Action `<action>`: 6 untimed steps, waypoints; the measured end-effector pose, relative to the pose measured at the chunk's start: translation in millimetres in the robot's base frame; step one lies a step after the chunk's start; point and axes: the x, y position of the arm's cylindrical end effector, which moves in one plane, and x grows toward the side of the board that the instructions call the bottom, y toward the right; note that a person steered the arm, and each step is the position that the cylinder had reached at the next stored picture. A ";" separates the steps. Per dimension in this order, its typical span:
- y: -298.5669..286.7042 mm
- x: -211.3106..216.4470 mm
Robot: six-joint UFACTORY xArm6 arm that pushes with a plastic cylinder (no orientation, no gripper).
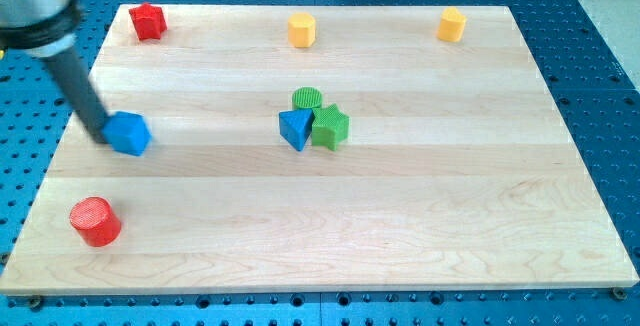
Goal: Move blue blocks into the green blocks
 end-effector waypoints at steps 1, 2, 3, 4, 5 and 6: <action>53.3 -10.8; -47.4 2.0; 6.0 32.5; 71.7 24.1; 138.7 -5.8; 73.6 -19.9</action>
